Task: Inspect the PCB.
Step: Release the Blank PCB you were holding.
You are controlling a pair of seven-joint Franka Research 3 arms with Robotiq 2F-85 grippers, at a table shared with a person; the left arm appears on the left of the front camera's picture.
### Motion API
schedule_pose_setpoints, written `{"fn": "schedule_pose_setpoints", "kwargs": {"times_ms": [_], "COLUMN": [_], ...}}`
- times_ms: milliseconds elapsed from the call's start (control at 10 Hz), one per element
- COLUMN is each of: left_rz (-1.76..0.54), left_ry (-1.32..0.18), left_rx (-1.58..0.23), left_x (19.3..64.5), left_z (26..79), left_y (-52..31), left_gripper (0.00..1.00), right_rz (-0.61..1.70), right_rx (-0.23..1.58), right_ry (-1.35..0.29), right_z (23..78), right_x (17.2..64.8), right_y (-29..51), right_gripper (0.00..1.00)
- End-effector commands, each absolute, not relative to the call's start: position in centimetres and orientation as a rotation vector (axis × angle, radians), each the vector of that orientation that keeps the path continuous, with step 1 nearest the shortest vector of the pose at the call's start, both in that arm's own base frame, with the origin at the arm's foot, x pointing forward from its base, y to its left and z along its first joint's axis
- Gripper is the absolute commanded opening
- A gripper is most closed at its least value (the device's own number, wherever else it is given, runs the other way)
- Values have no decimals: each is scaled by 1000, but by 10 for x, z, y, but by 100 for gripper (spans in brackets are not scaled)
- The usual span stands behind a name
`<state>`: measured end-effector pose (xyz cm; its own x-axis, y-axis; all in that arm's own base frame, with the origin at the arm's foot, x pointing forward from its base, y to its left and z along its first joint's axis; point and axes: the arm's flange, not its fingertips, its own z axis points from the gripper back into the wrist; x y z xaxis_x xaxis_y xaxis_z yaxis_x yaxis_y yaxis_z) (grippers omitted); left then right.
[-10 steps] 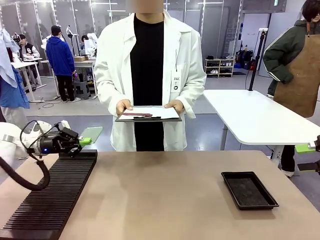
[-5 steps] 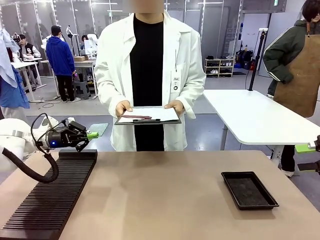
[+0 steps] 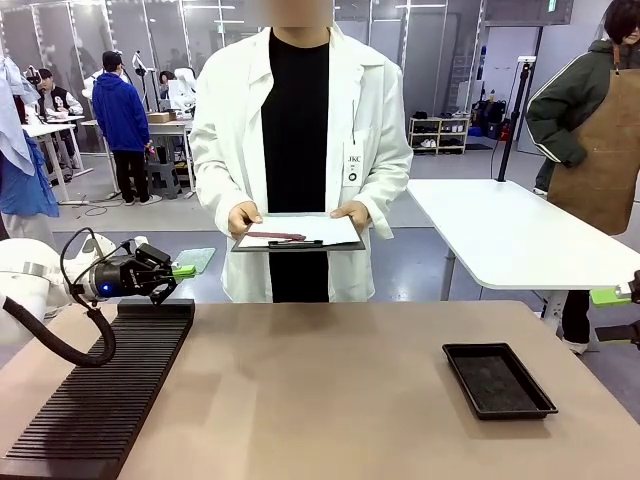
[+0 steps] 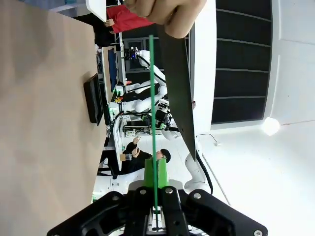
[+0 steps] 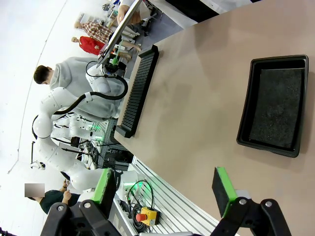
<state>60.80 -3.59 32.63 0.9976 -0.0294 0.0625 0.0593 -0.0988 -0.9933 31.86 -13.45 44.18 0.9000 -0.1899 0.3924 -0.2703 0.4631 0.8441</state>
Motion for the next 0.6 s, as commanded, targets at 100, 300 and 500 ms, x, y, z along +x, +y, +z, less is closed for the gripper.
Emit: {"fn": "schedule_pose_setpoints", "kwargs": {"times_ms": [100, 300, 500], "left_rz": [-77, -77, -77], "left_ry": [-17, -17, -17], "left_rx": [-1674, -1674, -1674], "left_x": [606, 606, 606], "left_z": [326, 326, 326], "left_y": [-37, -37, -37], "left_gripper": [3, 3, 3], "right_rz": [67, 67, 67], "right_rx": [1111, 1111, 1111], "right_ry": [-496, -496, -496], "right_z": [442, 442, 442], "right_x": [320, 320, 320], "right_y": [-135, -135, -135], "right_gripper": [100, 100, 100]}}
